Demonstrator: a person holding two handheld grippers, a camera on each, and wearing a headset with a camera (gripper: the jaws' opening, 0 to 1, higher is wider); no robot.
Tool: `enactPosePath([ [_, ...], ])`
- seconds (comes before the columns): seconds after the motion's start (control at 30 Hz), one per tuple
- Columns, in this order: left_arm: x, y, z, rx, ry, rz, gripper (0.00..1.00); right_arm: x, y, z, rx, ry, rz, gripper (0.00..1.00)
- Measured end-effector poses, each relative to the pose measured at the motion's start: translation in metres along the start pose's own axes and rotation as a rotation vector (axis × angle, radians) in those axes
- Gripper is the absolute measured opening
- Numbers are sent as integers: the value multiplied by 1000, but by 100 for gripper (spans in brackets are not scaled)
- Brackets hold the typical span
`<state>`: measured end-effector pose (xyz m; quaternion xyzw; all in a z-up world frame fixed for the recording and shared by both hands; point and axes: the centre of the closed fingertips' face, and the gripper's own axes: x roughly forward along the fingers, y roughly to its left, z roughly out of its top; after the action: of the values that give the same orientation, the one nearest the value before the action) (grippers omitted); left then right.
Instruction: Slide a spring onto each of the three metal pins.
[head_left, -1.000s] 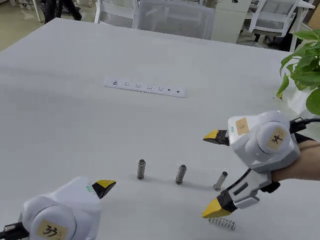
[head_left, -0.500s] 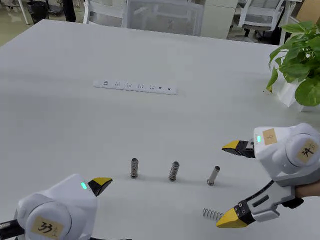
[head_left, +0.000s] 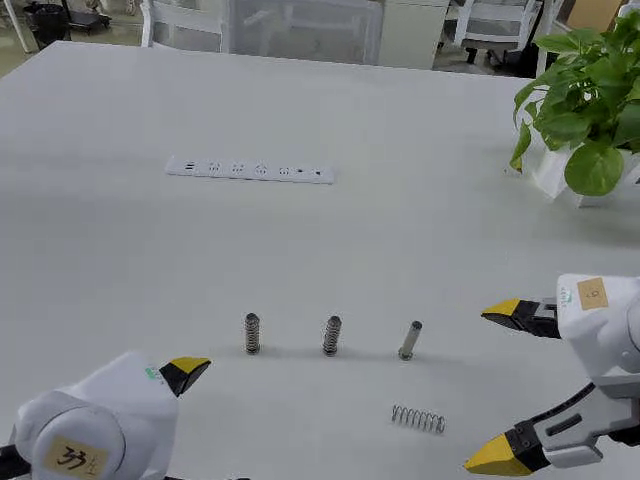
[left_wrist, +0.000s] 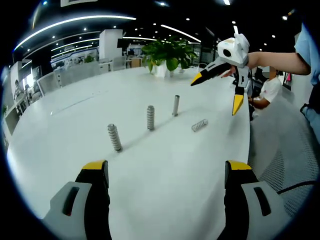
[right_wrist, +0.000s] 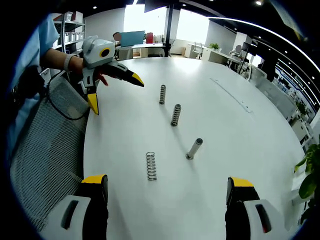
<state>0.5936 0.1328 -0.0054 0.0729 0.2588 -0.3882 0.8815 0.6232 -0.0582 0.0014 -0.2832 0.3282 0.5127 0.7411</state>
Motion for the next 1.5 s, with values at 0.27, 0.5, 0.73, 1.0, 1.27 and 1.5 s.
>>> enactPosePath([
  [0.27, 1, -5, -5, 13, 21, -21, 95, -9, 1, -9, 52, -27, -44, 99],
  [0.5, 8, -16, -9, 32, 39, -63, 94, -17, 8, -25, 99, -26, -63, 98],
  [0.73, 29, -36, -3, 83, 41, -145, 91, -22, 17, -28, 133, -54, -82, 98],
  [1.0, 57, -54, 13, 178, 46, -223, 77, -31, 22, -33, 170, -74, -107, 98],
  [1.27, 83, -66, 26, 258, 64, -285, 56, -34, 27, -39, 189, -78, -119, 97],
  [1.5, 106, -72, 29, 305, 81, -314, 43, -35, 33, -40, 209, -89, -130, 96],
])
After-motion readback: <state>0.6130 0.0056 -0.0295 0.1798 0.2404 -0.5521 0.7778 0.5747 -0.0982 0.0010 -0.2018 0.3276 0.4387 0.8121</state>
